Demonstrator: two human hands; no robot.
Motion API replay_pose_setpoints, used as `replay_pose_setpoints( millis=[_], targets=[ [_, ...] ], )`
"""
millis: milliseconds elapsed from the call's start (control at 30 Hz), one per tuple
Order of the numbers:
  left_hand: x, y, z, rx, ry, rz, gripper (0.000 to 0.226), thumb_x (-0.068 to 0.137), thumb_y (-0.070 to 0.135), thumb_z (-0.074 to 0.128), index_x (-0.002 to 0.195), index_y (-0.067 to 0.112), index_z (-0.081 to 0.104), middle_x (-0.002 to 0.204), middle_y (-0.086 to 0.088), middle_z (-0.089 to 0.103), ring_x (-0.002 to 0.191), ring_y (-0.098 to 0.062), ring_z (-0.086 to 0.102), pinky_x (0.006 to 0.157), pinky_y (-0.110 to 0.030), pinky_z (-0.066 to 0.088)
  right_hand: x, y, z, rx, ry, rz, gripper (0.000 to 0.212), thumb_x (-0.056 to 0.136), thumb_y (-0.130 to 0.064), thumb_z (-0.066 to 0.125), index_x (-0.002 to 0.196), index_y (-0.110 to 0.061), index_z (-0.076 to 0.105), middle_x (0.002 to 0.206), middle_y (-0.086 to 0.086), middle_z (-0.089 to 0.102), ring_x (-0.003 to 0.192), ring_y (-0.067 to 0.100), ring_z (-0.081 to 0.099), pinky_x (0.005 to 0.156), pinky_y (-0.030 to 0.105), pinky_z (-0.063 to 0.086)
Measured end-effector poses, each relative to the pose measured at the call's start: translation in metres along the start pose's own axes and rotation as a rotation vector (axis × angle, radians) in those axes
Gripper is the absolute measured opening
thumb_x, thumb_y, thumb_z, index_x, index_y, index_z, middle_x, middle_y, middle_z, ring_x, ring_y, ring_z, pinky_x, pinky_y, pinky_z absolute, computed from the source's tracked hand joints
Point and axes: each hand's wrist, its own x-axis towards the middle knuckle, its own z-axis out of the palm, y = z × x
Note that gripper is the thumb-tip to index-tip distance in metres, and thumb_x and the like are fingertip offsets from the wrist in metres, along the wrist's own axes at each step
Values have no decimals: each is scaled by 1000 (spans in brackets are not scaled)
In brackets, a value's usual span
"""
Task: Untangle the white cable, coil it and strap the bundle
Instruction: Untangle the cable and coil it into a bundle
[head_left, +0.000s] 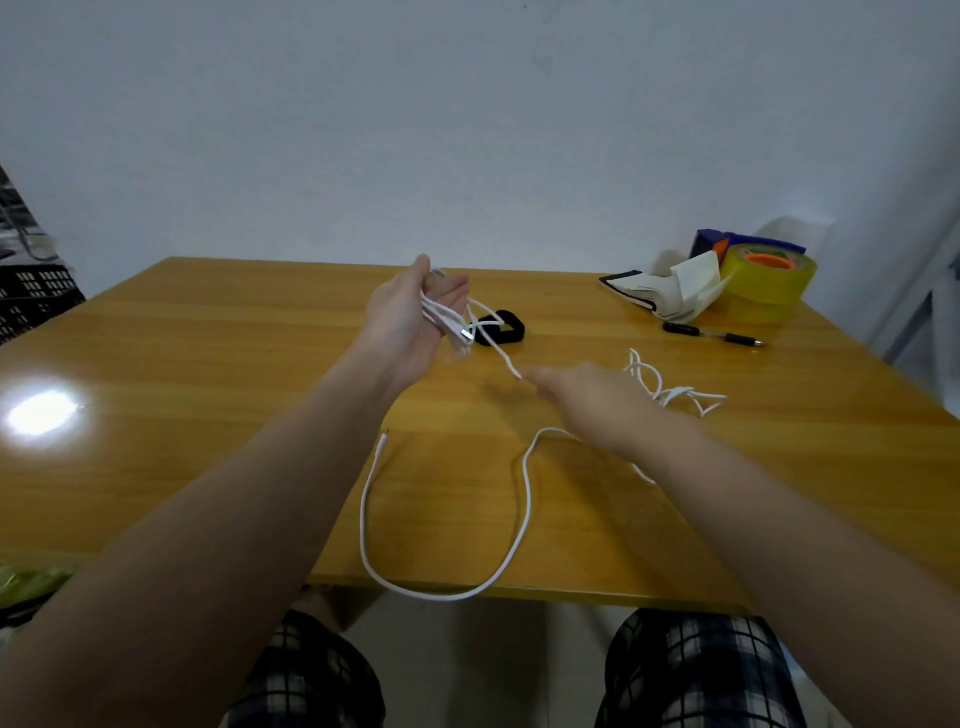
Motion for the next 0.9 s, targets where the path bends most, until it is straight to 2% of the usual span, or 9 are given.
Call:
replay_pose_setpoints(
  millis=[67, 167, 233, 400, 467, 533, 600, 767, 900],
  targets=[
    [4, 0, -4, 108, 36, -6, 25, 100, 19, 44, 81, 4, 47, 112, -25, 58, 110, -29, 59, 93, -37, 49, -2, -4, -2, -17, -69, -56, 55, 98, -10, 34, 143, -40, 26, 130, -7, 57, 111, 25, 56, 77, 35, 47],
    [6, 0, -11, 209, 85, -5, 24, 97, 15, 48, 74, 9, 45, 79, -11, 45, 70, -21, 49, 69, -36, 46, -4, -4, -4, -35, -106, -133, 51, 99, -19, 37, 145, -37, 24, 131, 2, 55, 114, 27, 53, 86, 42, 49],
    [8, -2, -15, 303, 109, -3, 21, 95, 15, 47, 75, 10, 45, 71, -6, 36, 61, -18, 42, 71, -38, 42, -7, -1, -6, -2, -107, -151, 47, 99, -25, 39, 144, -37, 28, 130, 4, 55, 115, 28, 53, 88, 42, 48],
    [5, -6, -16, 511, 106, 27, 19, 98, 22, 40, 82, 11, 43, 69, -3, 31, 57, -14, 35, 57, -27, 34, -14, 7, -15, 65, -27, -156, 36, 99, -24, 40, 131, -36, 49, 109, -3, 63, 104, 22, 57, 79, 38, 50],
    [1, -13, -9, 625, 87, 30, 20, 100, 27, 38, 99, 9, 45, 71, -4, 36, 55, -14, 37, 47, -22, 33, -15, -2, -16, -30, -8, -225, 41, 95, -14, 40, 126, -38, 53, 107, -5, 58, 101, 21, 55, 61, 29, 40],
    [0, -21, -1, 691, 48, 11, 29, 99, 33, 38, 110, 6, 45, 80, -6, 42, 63, -17, 42, 52, -25, 37, -13, -11, -20, -121, 20, -323, 48, 89, -6, 42, 123, -37, 54, 110, -6, 51, 94, 19, 52, 49, 26, 19],
    [-2, -26, 6, 714, 1, -2, 30, 98, 35, 40, 106, 7, 47, 86, -7, 46, 75, -22, 46, 63, -31, 38, -11, -18, -28, -132, 66, -367, 47, 90, -6, 44, 124, -38, 55, 115, -6, 45, 85, 15, 44, 49, 28, 15],
    [-9, -33, 14, 513, -169, -51, 22, 100, 25, 42, 83, 12, 50, 77, -8, 56, 68, -21, 55, 60, -32, 42, 0, -12, -45, 140, 160, -359, 33, 92, -11, 49, 116, -28, 65, 108, -1, 51, 98, 19, 49, 72, 28, 34],
    [-18, -35, 21, 511, -322, -59, 27, 100, 15, 40, 80, 4, 54, 66, -11, 56, 57, -22, 57, 59, -35, 44, 7, -6, -49, 267, 248, -362, 24, 90, -13, 57, 102, -26, 72, 82, -12, 42, 84, 13, 48, 72, 39, 45]
  ],
)
